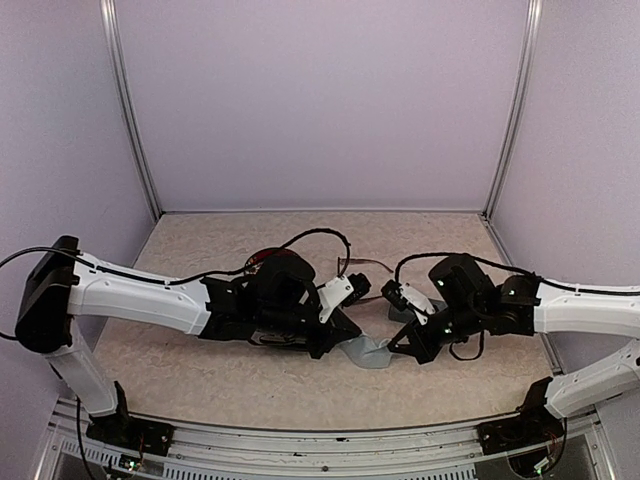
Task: Organize the sunglasses
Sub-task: Fold the folded cleaning cloth at the center of the board.
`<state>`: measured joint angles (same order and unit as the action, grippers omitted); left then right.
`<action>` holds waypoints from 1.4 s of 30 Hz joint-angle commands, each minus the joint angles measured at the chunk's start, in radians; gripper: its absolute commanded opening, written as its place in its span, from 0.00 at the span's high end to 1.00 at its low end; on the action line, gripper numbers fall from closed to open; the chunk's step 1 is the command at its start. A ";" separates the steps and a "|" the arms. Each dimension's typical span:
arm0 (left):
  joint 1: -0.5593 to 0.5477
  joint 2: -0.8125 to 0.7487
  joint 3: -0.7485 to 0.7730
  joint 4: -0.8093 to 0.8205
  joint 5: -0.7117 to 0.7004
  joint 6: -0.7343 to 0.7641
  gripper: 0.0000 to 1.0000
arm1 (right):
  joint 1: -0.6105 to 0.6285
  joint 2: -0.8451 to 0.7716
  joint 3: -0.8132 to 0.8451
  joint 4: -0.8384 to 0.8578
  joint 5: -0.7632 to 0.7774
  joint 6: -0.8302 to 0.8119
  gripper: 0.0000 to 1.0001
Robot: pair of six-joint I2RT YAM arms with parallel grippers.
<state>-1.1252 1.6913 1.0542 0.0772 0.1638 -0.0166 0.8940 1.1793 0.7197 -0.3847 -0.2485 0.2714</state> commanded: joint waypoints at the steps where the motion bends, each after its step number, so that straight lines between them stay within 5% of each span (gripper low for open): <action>1: -0.021 -0.050 -0.011 -0.037 -0.051 -0.025 1.00 | -0.008 -0.039 0.030 -0.058 -0.015 -0.026 1.00; 28: -0.294 -0.161 -0.082 -0.179 -0.329 -0.265 1.00 | 0.299 -0.183 0.003 -0.157 0.051 0.157 1.00; 42: -0.272 -0.118 -0.065 -0.216 -0.338 -0.275 1.00 | 0.319 -0.113 -0.015 -0.144 0.139 0.222 1.00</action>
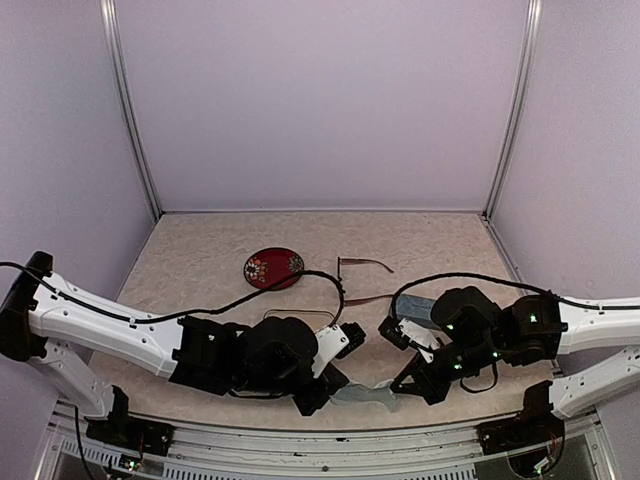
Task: Organize the sunglasses
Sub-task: Fold the folded cleaning cloth at the center of the board.
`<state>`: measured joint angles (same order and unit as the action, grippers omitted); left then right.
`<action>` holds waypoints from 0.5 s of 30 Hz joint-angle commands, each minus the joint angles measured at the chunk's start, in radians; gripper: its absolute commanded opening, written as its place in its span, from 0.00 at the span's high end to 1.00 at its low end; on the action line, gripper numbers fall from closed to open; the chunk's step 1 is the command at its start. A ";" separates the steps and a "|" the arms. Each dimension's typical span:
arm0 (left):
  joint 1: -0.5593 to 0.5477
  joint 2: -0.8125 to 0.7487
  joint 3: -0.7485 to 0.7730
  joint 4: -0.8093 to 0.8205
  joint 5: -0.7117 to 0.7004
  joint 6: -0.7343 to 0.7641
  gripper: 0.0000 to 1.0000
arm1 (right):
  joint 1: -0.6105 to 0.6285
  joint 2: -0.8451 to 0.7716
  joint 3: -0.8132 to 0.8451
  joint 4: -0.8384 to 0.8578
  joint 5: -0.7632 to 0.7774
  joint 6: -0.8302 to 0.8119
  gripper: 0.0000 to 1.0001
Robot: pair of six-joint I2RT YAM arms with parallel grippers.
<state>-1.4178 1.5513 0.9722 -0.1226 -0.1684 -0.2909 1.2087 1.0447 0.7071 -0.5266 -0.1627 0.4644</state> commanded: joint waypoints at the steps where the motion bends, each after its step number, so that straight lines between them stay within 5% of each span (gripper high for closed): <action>1: 0.030 0.027 0.017 -0.013 -0.001 0.002 1.00 | 0.000 0.029 -0.002 -0.004 0.060 0.031 1.00; 15: 0.138 0.118 0.043 0.026 0.067 0.062 1.00 | -0.133 0.152 0.023 0.021 0.091 -0.056 1.00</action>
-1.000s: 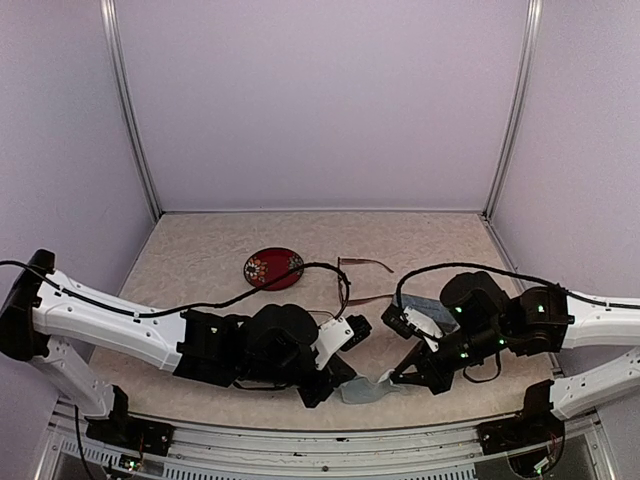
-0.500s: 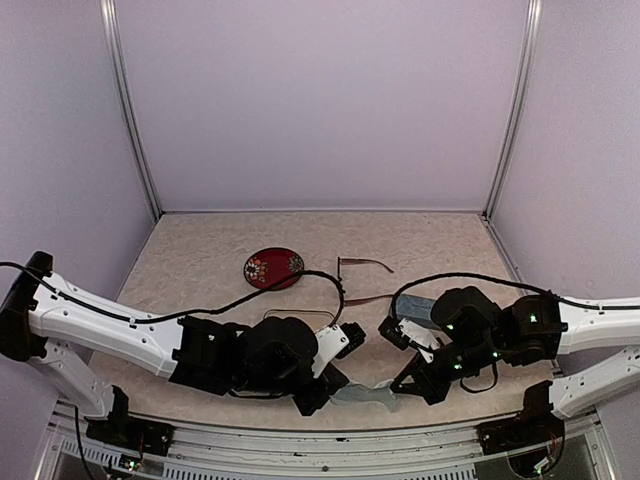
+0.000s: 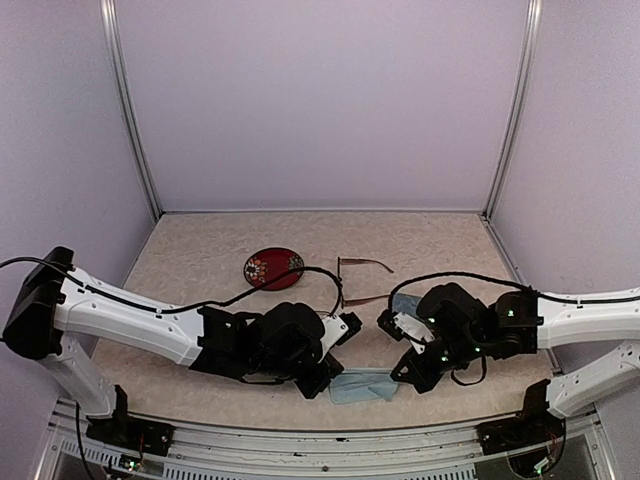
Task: Organize the sunglasses
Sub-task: Fold the folded cleaning cloth at the center of the board.
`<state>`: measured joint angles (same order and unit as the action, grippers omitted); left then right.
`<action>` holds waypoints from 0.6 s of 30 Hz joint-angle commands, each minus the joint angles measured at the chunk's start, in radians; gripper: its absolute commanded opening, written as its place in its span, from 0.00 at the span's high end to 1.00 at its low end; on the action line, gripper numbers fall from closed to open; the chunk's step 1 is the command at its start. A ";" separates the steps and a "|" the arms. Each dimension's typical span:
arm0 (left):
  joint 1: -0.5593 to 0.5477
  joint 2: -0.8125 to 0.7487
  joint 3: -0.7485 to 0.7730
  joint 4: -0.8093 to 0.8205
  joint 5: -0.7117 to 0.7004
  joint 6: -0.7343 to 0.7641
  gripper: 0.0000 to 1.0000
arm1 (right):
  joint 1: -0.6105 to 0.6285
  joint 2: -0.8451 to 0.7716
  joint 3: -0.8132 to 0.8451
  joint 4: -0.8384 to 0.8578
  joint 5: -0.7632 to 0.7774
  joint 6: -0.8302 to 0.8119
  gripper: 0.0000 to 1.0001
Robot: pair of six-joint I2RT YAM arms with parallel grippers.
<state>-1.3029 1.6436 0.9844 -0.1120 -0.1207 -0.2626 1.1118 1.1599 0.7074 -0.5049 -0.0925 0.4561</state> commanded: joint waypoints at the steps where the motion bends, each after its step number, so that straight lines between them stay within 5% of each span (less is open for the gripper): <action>1: 0.029 0.029 0.031 0.019 0.023 0.036 1.00 | -0.045 0.046 0.027 0.000 0.020 -0.058 1.00; 18: 0.100 0.099 0.040 0.063 0.082 0.072 1.00 | -0.130 0.164 0.055 0.037 -0.007 -0.157 1.00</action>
<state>-1.2110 1.7138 1.0035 -0.0605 -0.0616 -0.2161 0.9939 1.2984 0.7559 -0.4782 -0.0933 0.3256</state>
